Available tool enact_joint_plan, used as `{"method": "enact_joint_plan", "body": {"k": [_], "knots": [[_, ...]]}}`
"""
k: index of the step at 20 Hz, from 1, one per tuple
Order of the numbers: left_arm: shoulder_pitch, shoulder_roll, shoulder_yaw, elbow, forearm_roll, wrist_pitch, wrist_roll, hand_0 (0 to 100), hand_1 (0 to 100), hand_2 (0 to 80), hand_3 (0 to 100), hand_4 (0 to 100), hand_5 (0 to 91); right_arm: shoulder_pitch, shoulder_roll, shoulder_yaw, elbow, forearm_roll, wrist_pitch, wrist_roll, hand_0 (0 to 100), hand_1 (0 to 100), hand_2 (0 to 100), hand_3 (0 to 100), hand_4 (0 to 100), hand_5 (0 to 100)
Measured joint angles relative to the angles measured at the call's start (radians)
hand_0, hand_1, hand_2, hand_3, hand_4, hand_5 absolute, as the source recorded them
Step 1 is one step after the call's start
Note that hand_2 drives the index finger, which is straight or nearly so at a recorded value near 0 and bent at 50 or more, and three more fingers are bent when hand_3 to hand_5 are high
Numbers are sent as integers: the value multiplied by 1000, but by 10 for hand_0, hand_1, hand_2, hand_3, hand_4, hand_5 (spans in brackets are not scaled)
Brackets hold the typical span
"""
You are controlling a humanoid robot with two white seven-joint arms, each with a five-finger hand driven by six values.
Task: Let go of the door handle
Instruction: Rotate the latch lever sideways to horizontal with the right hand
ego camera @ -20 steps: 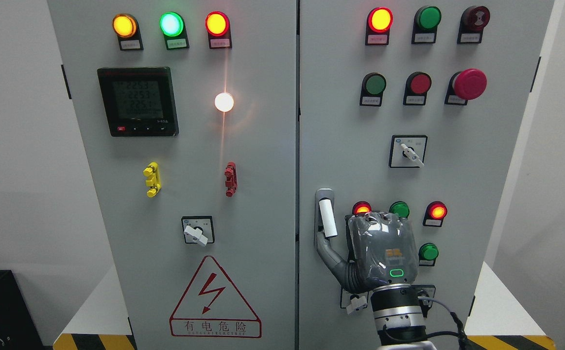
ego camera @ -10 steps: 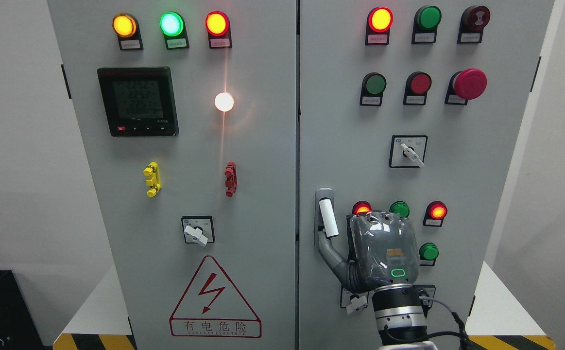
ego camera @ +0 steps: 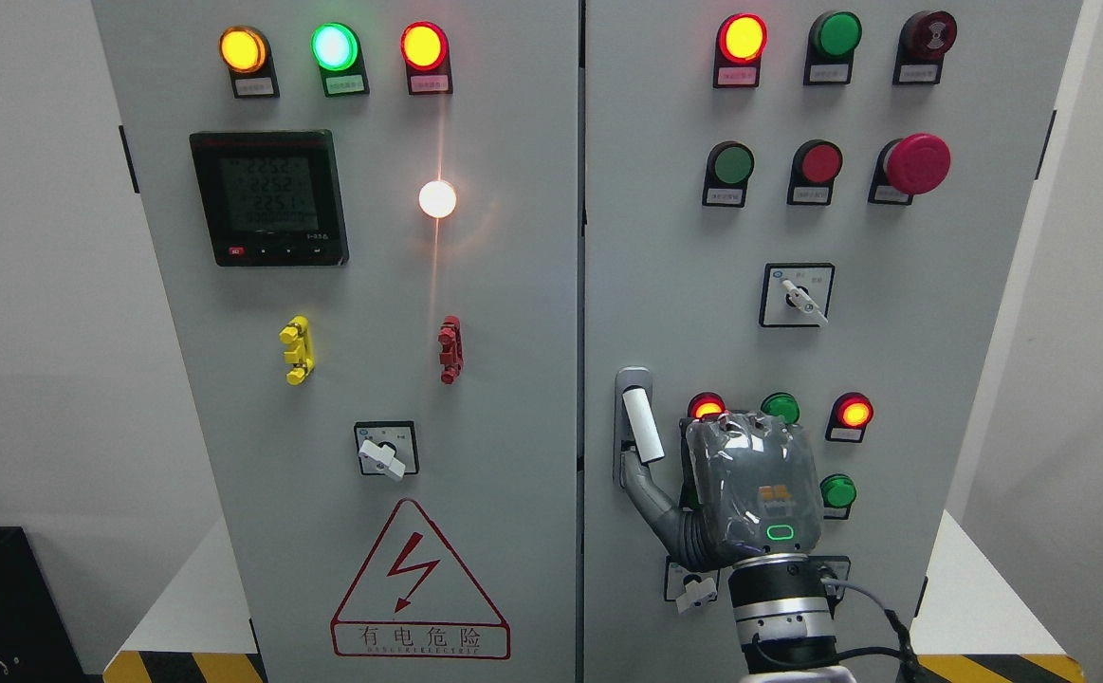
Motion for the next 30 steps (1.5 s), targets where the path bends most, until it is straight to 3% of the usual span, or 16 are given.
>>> {"method": "enact_joint_plan", "body": {"k": [30], "knots": [[0,0,0,0,0,0,0,120,556,0,0,0,0,1,0,-18,-9,-2,9,-2,470,291,911,1000,942,945]]}}
